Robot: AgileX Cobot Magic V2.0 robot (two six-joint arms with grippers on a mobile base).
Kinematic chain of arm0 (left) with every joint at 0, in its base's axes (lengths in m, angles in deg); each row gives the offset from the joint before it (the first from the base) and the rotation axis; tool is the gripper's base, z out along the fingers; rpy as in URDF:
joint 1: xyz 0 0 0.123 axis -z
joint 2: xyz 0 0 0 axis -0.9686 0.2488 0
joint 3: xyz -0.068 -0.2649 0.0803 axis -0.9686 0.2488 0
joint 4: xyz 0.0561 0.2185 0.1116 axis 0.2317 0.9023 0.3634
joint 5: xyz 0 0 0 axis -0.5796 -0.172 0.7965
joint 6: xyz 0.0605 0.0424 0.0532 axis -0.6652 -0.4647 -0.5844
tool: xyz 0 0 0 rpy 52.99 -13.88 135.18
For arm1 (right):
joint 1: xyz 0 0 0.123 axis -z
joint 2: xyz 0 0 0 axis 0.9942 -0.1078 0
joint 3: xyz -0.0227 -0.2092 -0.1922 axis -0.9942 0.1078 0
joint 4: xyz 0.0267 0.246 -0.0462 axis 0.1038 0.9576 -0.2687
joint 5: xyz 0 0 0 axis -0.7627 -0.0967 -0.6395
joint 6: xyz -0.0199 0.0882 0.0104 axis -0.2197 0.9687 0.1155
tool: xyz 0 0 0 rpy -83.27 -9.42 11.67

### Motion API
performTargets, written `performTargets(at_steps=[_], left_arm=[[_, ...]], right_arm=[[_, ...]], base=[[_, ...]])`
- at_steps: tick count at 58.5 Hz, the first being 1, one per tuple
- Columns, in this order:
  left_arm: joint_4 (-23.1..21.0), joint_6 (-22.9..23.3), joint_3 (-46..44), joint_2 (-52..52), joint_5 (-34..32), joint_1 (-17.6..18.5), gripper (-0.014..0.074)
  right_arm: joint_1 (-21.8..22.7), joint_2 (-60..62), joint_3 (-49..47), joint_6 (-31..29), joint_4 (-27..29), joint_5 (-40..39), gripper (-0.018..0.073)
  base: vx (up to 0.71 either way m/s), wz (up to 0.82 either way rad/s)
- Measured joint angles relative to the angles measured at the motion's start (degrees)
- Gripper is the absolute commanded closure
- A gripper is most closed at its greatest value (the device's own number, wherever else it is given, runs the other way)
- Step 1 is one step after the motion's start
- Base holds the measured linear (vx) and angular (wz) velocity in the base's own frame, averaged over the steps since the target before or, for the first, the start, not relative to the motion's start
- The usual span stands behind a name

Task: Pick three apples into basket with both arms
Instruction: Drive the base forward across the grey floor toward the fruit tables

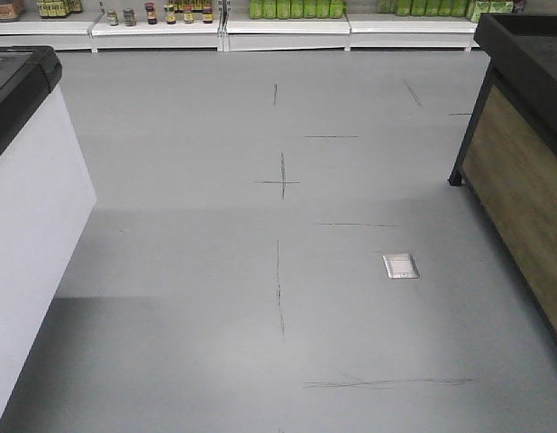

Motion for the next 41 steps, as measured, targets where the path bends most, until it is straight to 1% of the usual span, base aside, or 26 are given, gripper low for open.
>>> performTargets(at_steps=[23,41], left_arm=[[0.0,0.0,0.0,0.0,0.0,0.0,0.0602],[0.0,0.0,0.0,0.0,0.0,0.0,0.0602]], right_arm=[[0.0,0.0,0.0,0.0,0.0,0.0,0.0567],[0.0,0.0,0.0,0.0,0.0,0.0,0.0567]], base=[[0.01,0.01],[0.07,0.04]])
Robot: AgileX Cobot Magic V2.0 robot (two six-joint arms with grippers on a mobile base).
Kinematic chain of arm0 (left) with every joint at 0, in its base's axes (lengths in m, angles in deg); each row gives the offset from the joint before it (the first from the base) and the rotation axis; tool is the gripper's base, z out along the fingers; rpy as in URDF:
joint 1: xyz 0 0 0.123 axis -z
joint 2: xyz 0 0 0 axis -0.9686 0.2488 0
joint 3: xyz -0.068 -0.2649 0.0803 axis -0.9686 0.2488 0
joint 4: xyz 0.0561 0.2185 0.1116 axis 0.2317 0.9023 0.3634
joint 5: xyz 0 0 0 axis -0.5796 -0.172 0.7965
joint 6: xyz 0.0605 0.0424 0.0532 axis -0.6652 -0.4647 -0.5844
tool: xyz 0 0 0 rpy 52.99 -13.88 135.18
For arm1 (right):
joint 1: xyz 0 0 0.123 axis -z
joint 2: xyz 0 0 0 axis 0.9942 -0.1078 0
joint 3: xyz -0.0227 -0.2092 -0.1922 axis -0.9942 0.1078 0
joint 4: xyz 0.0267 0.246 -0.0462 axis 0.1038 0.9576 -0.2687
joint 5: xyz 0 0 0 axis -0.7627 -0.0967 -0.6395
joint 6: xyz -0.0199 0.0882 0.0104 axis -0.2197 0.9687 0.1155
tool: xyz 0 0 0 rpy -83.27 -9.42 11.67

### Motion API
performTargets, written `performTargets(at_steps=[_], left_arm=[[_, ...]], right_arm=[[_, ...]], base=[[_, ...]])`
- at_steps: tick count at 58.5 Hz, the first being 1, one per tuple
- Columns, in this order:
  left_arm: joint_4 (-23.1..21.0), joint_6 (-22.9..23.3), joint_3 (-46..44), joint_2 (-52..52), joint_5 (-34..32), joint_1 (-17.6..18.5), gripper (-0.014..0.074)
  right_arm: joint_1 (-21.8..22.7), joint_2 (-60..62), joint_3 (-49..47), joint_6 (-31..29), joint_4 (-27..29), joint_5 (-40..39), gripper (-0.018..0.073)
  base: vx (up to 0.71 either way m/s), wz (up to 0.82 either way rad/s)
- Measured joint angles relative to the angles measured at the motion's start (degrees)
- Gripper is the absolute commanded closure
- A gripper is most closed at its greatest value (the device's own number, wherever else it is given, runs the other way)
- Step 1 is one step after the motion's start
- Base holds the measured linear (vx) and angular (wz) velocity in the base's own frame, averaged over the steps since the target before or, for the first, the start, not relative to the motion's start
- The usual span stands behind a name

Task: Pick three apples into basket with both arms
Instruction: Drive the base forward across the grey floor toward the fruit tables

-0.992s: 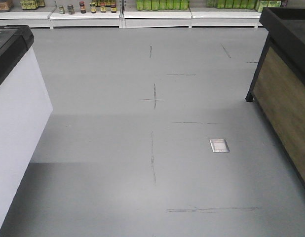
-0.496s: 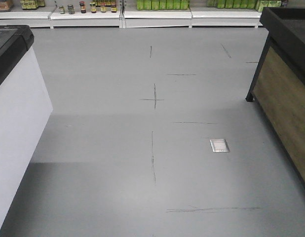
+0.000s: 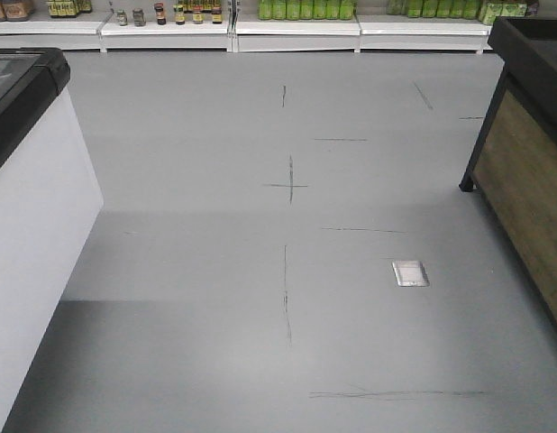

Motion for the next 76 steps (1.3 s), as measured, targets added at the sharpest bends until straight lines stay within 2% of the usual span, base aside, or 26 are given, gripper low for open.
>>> performTargets(at_steps=[76], left_arm=[[0.0,0.0,0.0,0.0,0.0,0.0,0.0602]], right_arm=[[0.0,0.0,0.0,0.0,0.0,0.0,0.0567]], base=[[0.15,0.03]])
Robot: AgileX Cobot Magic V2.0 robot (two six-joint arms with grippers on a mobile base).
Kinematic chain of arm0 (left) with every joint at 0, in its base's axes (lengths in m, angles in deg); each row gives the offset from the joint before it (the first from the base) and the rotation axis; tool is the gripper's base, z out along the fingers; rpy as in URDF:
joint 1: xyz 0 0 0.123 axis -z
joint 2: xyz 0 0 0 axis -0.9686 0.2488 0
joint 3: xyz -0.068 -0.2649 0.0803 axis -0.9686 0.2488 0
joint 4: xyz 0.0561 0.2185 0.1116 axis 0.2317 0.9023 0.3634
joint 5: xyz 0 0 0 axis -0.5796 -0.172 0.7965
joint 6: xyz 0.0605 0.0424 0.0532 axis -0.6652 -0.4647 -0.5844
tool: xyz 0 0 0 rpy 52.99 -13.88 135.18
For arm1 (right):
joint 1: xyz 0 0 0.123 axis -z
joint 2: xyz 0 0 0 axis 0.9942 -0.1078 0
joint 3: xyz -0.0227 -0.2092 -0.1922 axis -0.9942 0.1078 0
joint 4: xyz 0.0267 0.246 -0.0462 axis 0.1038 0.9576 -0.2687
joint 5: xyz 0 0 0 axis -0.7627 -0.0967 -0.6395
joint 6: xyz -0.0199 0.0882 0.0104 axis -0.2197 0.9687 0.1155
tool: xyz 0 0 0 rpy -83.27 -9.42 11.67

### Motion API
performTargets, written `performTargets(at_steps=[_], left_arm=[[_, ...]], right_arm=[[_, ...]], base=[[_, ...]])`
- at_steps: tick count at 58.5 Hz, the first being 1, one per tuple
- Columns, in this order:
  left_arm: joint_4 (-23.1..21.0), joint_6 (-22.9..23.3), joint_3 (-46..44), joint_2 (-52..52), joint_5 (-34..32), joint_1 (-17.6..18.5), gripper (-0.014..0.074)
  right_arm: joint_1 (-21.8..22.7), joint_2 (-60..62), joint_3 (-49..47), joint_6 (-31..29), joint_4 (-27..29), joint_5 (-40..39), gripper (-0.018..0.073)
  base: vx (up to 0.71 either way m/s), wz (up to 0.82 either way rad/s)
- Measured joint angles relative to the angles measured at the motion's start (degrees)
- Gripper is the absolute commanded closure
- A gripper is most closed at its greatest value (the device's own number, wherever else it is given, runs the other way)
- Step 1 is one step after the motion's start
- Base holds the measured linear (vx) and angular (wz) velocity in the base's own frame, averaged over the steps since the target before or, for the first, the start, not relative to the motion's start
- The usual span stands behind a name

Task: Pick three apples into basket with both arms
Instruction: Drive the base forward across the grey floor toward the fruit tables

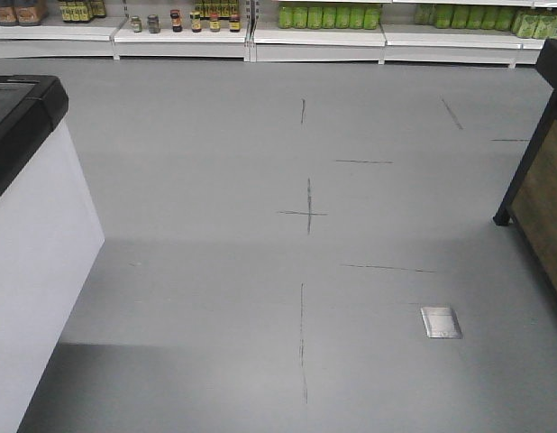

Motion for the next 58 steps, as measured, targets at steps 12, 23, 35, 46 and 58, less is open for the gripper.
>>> performTargets(at_steps=[12,23,35,46,58], left_arm=[[0.0,0.0,0.0,0.0,0.0,0.0,0.0602],[0.0,0.0,0.0,0.0,0.0,0.0,0.0602],[0.0,0.0,0.0,0.0,0.0,0.0,0.0602],[0.0,0.0,0.0,0.0,0.0,0.0,0.0602],[0.0,0.0,0.0,0.0,0.0,0.0,0.0602]], right_arm=[[0.0,0.0,0.0,0.0,0.0,0.0,0.0567],[0.0,0.0,0.0,0.0,0.0,0.0,0.0567],[0.0,0.0,0.0,0.0,0.0,0.0,0.0567],[0.0,0.0,0.0,0.0,0.0,0.0,0.0567],[0.0,0.0,0.0,0.0,0.0,0.0,0.0567]], base=[[0.22,-0.12],[0.24,-0.13],[0.26,-0.17],[0.27,-0.22],[0.26,-0.26]])
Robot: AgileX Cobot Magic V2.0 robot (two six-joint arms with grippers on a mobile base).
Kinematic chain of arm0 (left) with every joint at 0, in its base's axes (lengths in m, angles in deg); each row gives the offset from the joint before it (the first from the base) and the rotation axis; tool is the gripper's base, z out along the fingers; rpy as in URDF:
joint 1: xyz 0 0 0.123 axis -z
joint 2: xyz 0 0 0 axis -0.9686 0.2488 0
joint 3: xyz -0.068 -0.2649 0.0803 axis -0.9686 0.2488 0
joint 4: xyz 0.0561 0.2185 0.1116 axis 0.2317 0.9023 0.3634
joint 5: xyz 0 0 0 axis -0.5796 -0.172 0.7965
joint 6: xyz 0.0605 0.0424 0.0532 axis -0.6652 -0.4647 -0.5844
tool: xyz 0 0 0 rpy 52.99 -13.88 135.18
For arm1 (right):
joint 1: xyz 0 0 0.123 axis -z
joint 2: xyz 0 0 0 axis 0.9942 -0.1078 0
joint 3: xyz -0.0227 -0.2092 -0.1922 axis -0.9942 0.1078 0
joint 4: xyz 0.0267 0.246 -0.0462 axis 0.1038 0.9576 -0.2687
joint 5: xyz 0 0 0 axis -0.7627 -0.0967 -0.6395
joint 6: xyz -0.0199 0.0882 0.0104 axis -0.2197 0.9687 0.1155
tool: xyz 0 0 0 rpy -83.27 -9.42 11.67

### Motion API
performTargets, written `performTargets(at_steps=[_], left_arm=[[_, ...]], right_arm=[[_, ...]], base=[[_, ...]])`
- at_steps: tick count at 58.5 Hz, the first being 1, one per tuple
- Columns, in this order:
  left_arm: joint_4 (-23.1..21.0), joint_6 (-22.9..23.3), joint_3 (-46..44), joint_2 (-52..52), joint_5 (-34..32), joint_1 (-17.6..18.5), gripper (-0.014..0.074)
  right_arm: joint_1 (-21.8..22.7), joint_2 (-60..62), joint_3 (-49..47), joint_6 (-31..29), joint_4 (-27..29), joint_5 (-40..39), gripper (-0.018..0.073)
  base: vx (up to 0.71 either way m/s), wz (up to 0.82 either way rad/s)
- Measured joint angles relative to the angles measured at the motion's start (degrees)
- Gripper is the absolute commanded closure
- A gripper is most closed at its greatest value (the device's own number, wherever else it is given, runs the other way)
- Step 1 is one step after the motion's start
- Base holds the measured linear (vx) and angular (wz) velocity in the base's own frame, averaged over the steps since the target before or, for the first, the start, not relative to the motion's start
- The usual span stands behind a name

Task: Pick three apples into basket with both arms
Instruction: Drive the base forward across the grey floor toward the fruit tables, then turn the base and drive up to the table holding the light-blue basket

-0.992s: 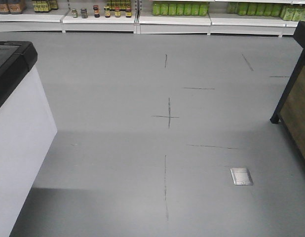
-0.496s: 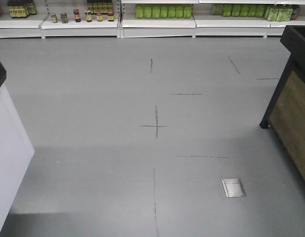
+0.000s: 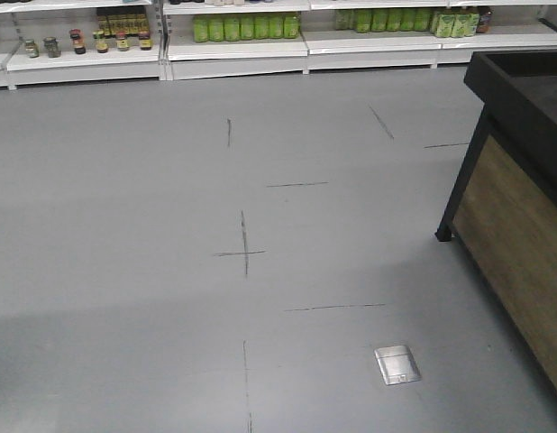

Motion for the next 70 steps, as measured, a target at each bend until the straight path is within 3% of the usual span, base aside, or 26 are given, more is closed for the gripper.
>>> performTargets(at_steps=[70], left_arm=[[0.0,0.0,0.0,0.0,0.0,0.0,0.0602]], right_arm=[[0.0,0.0,0.0,0.0,0.0,0.0,0.0567]], base=[[0.17,-0.45]])
